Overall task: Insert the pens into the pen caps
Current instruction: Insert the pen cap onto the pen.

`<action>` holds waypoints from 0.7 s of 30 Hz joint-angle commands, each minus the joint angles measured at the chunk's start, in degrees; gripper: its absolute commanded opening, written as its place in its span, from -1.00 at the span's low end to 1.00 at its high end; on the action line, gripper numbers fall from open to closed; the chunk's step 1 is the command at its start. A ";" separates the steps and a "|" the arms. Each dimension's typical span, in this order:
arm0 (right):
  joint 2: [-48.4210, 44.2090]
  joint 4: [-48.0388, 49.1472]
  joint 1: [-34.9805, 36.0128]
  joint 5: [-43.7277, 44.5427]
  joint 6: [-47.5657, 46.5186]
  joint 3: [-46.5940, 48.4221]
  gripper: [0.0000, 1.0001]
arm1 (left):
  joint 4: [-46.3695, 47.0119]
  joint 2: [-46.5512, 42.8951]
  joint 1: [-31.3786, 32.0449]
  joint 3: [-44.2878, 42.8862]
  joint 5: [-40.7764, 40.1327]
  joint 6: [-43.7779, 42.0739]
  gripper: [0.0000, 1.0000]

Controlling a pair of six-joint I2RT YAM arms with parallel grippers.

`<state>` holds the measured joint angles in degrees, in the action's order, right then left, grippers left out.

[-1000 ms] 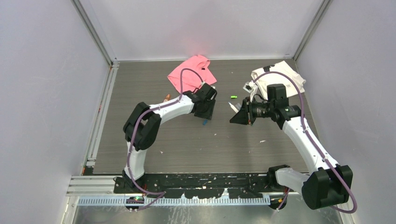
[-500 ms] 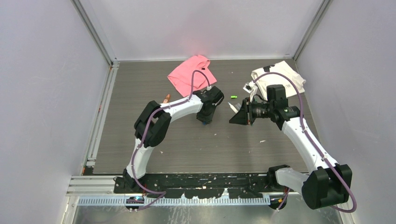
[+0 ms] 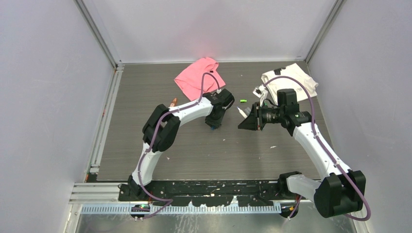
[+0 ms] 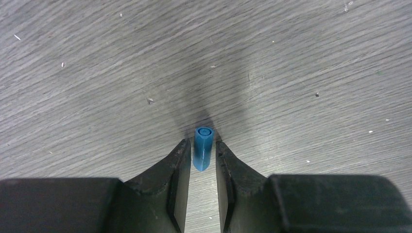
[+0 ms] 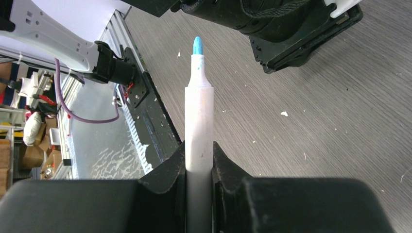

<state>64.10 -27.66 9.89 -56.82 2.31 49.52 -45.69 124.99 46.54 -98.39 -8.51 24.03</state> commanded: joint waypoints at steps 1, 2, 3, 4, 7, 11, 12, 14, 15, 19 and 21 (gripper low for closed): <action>-2.15 2.17 -0.30 -1.50 0.68 -0.16 -0.98 | -1.89 2.83 0.13 -1.60 0.22 -1.09 -0.48; -2.14 2.22 -0.30 -1.54 0.76 -0.20 -0.98 | -2.04 3.13 0.13 -1.63 0.31 -1.16 -0.48; -2.22 2.25 -0.31 -1.54 0.90 -0.23 -0.97 | -2.22 3.42 0.13 -1.77 0.53 -1.18 -0.49; -2.18 2.26 -0.28 -1.62 0.94 -0.36 -0.98 | -2.40 3.64 0.13 -1.85 0.69 -1.18 -0.51; -2.38 2.17 -0.31 -1.63 1.01 -0.44 -0.98 | -2.72 3.85 0.13 -1.89 1.10 -1.26 -0.60; -2.20 2.05 -0.30 -1.79 0.80 -0.43 -0.98 | -2.67 3.39 0.13 -1.69 1.26 -1.39 -0.97; -2.17 1.71 -0.31 -1.87 0.38 -0.35 -0.98 | -2.48 2.86 0.13 -1.45 1.10 -1.32 -0.98; -2.14 0.52 -0.30 -2.02 -1.08 -0.23 -0.97 | -1.34 0.71 0.13 -0.81 0.72 -0.87 -0.99; -2.11 -0.40 -0.27 -2.25 -1.87 0.10 -0.98 | -0.49 -0.81 0.06 -0.30 0.70 -0.46 -0.99; -1.98 -6.20 -0.20 -2.90 -10.14 2.11 -0.98 | 8.62 -11.15 -0.04 6.36 1.75 2.73 -0.99; -1.96 -9.72 0.00 -2.88 -15.64 3.29 -0.97 | 15.08 -17.57 -0.25 11.73 2.84 5.08 -0.98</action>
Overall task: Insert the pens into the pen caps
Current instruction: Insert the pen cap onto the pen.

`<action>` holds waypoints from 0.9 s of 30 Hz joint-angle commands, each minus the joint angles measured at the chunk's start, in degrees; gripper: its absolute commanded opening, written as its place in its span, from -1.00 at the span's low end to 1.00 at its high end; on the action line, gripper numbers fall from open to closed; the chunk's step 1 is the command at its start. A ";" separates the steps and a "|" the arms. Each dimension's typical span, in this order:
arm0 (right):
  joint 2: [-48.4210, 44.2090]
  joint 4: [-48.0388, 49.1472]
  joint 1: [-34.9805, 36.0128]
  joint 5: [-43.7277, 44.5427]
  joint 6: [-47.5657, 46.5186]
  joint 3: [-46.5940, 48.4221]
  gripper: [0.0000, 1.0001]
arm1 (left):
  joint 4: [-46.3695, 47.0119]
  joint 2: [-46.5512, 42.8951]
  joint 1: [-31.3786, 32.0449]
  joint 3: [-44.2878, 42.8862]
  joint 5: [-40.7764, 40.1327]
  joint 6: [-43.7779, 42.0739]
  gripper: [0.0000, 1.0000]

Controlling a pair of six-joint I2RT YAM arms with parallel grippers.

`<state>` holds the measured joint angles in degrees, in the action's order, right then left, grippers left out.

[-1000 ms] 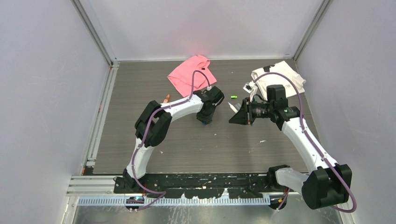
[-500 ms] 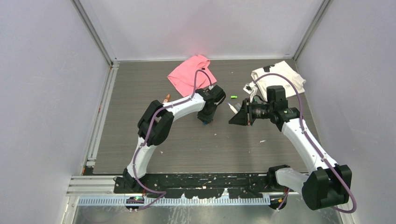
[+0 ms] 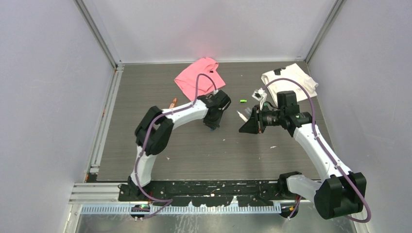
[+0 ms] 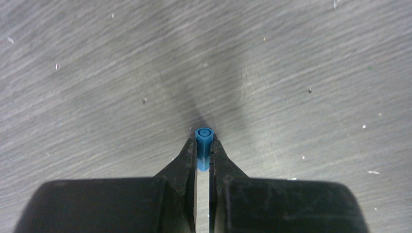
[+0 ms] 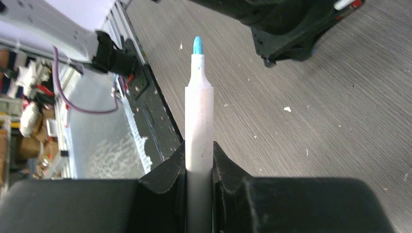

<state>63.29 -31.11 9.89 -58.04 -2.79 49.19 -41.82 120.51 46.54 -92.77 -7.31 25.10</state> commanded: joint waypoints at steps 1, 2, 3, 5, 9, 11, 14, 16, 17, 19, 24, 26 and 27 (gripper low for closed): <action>-1.15 -7.49 0.12 -1.57 -12.94 3.97 -0.98 | 14.53 -16.09 -0.49 9.13 2.62 5.21 -0.99; -1.24 -8.37 0.30 -1.62 -15.13 4.25 -0.98 | 18.06 -19.41 -0.87 11.89 3.54 6.59 -0.99; -1.30 -8.89 0.50 -1.82 -16.90 4.37 -0.98 | 21.39 -22.55 -1.34 15.05 4.48 8.07 -0.99; -1.75 -9.01 1.30 -2.20 -20.17 4.51 -0.98 | 29.08 -28.57 -2.59 21.23 6.55 11.74 -0.99; -3.27 -5.85 4.61 -1.42 -24.23 3.99 -0.98 | 45.22 -40.84 -5.84 34.88 10.18 21.98 -0.99; -4.02 -0.58 6.51 1.00 -20.49 3.33 -0.98 | 53.54 -45.55 -7.03 40.81 10.28 25.96 -0.99; -4.09 4.85 11.11 3.92 -15.02 3.94 -0.98 | 64.57 -51.35 -7.59 48.31 7.95 32.75 -0.99; -4.43 10.74 13.69 5.66 -10.22 3.52 -0.98 | 70.43 -54.38 -7.78 51.92 5.74 35.53 -0.99; -4.78 14.68 14.85 6.83 -6.78 2.78 -0.98 | 73.83 -55.62 -7.78 53.34 4.78 36.45 -0.99; -5.10 22.52 16.84 9.03 1.66 1.41 -0.98 | 77.60 -57.73 -7.78 55.32 3.13 37.73 -0.99; -3.13 30.26 22.72 19.28 11.61 1.88 -0.98 | 83.77 -59.91 -7.78 56.58 2.06 39.82 -0.99; -2.28 30.63 24.19 21.49 12.09 2.22 -0.98 | 85.56 -59.88 -7.74 56.48 2.60 40.22 -0.99; -1.95 30.82 24.69 22.51 12.55 2.23 -0.97 | 86.24 -59.87 -7.78 56.52 2.71 40.55 -0.99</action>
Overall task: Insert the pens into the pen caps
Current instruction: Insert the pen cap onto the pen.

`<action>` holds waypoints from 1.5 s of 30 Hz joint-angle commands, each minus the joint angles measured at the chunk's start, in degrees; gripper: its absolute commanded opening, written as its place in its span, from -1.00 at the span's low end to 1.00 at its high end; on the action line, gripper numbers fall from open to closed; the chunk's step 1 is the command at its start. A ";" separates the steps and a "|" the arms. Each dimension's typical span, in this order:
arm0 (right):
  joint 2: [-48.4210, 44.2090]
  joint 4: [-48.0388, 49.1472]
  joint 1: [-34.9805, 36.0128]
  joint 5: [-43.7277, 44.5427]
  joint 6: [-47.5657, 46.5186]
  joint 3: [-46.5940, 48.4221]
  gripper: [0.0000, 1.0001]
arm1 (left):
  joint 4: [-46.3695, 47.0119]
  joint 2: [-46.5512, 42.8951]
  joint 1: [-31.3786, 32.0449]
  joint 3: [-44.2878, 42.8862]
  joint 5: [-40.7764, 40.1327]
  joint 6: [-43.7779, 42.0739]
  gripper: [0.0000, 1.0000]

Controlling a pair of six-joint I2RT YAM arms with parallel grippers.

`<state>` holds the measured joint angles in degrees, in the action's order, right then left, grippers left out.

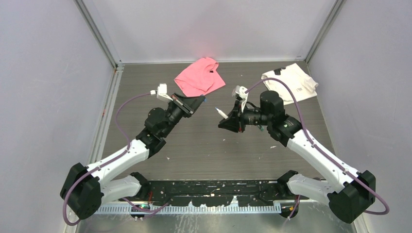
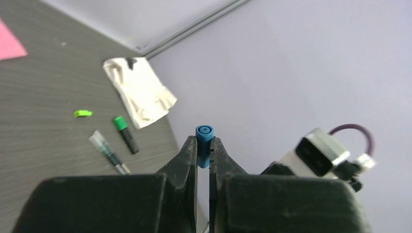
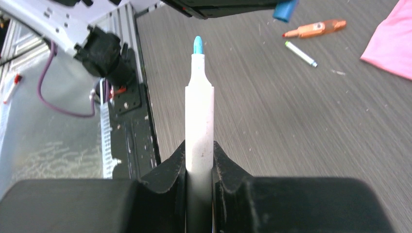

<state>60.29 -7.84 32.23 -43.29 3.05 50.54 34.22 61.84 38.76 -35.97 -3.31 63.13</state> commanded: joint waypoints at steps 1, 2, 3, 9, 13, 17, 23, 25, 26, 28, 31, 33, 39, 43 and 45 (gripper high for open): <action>1.41 7.57 2.74 9.15 7.20 1.06 -0.98 | 11.03 -1.03 0.00 -0.03 -1.20 2.75 -0.99; 1.86 7.44 2.96 10.39 7.92 1.31 -0.98 | 12.00 -0.96 0.00 0.14 -1.00 2.87 -0.99; 2.29 7.40 3.14 11.03 8.77 1.64 -0.98 | 13.39 -0.75 0.00 0.62 -0.79 3.04 -0.99; 4.49 9.10 4.01 11.93 11.94 3.24 -0.98 | 16.79 0.78 0.04 0.47 2.15 3.05 -0.99; 4.75 10.42 4.27 12.41 12.83 3.54 -0.98 | 17.11 0.91 0.02 0.59 2.86 2.97 -0.99; 4.99 11.34 4.47 12.10 13.81 4.01 -0.98 | 16.87 0.73 0.00 0.71 3.05 2.45 -0.99; 5.61 12.79 5.10 11.98 14.91 4.29 -0.98 | 16.76 1.25 0.00 0.54 4.23 2.34 -0.99; 5.83 13.01 5.29 12.04 15.06 4.30 -0.98 | 16.80 1.41 0.00 0.44 4.75 2.34 -0.99; 5.90 13.10 5.42 12.15 15.23 4.29 -0.98 | 16.84 1.48 0.00 0.44 4.87 2.34 -0.99; 6.09 13.40 5.72 12.17 15.55 4.21 -0.98 | 17.04 1.59 0.00 0.46 4.96 2.43 -0.99; 6.28 13.87 5.91 12.43 15.88 4.23 -0.98 | 17.41 1.86 0.00 0.41 5.28 2.47 -0.99; 6.28 14.13 5.99 12.51 16.02 4.30 -0.98 | 17.46 2.01 0.00 0.29 5.55 2.43 -0.99; 6.33 14.32 6.03 12.86 16.54 4.32 -0.98 | 17.92 2.48 0.00 0.29 5.92 2.53 -0.99; 6.23 14.55 6.03 13.29 17.47 4.30 -0.98 | 18.37 2.62 0.00 0.18 6.36 2.63 -0.99; 6.17 14.79 6.07 13.32 17.92 4.22 -0.98 | 18.71 2.69 0.00 0.18 6.51 2.65 -0.99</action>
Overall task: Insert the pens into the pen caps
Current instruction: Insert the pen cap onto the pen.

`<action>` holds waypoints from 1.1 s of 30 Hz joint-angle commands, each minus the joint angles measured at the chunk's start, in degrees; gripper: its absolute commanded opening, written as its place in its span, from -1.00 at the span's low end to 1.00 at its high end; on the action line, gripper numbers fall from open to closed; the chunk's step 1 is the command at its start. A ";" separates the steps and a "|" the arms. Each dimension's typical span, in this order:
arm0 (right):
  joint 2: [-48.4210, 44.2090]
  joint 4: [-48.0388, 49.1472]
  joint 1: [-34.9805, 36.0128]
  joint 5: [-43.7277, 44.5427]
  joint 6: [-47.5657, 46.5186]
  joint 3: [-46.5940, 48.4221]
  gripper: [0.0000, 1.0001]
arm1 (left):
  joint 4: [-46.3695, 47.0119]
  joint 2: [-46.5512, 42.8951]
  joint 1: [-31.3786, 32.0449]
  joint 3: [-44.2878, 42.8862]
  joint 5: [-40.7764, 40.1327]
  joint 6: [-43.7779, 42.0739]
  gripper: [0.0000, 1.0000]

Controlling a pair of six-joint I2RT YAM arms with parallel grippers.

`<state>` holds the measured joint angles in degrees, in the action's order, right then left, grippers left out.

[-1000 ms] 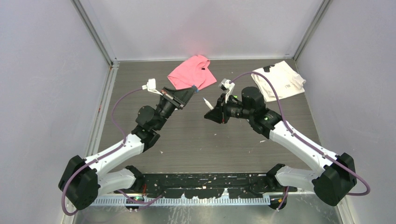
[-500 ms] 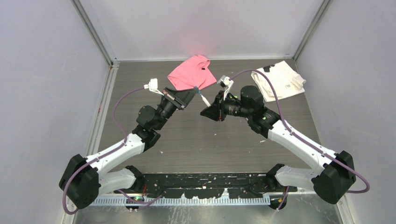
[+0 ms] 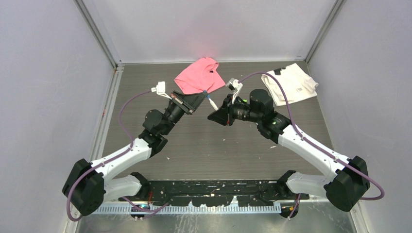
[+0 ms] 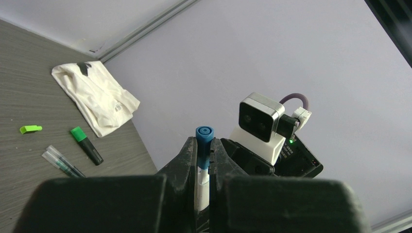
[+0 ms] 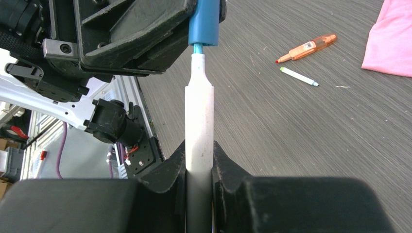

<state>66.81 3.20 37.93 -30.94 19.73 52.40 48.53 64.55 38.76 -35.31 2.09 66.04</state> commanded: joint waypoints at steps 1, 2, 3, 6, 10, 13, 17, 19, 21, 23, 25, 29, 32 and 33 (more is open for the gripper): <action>-0.33 3.89 0.35 1.08 1.44 2.35 -0.98 | 4.57 0.04 0.00 -0.46 1.21 -0.24 -0.99; -0.38 3.99 0.33 1.18 1.72 2.35 -0.98 | 4.82 0.04 0.00 -0.46 1.29 -0.21 -0.99; -0.37 4.07 0.30 1.16 1.98 2.35 -0.98 | 5.12 0.14 0.00 -0.38 1.46 -0.15 -0.99; -0.36 4.53 0.31 1.14 2.86 2.44 -0.98 | 6.00 0.43 0.00 -0.44 2.15 0.01 -0.99; -0.36 5.78 0.25 1.01 4.06 2.82 -0.98 | 6.84 1.32 0.01 -0.76 4.02 0.21 -0.99; -0.49 6.56 0.28 0.31 4.55 3.43 -0.98 | 7.63 1.63 0.00 -0.24 4.37 0.49 -0.99; -0.45 7.63 0.25 -0.97 5.28 3.58 -0.98 | 8.02 1.78 0.00 -0.19 5.13 0.24 -0.99; -0.46 8.17 0.28 -1.14 6.02 3.54 -0.98 | 8.72 2.53 0.00 -0.72 7.25 0.15 -0.99; -0.41 9.49 0.08 -1.12 7.57 3.50 -0.98 | 9.62 3.32 0.00 -1.49 9.94 0.06 -0.99; -0.37 11.88 -0.32 -1.50 9.63 3.50 -0.98 | 10.39 3.84 0.00 -1.98 12.33 -0.09 -0.99; -0.36 14.95 -0.92 -2.51 11.68 3.62 -0.98 | 11.58 4.06 0.08 -1.97 13.78 -0.36 -0.99; -0.28 18.67 -1.52 -4.92 12.72 5.22 -0.98 | 12.99 4.10 0.08 -3.07 16.64 -1.25 -0.99; -0.33 19.93 -1.55 -6.63 11.66 5.99 -0.98 | 12.28 4.00 0.08 -5.19 18.69 -1.75 -0.99; -0.30 20.47 -1.59 -7.08 11.48 6.04 -0.98 | 11.57 3.92 0.08 -5.95 19.33 -1.88 -0.98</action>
<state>66.81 12.99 36.64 -36.16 30.65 53.82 60.10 68.27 37.74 -37.87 11.68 66.19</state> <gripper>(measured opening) 0.226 0.051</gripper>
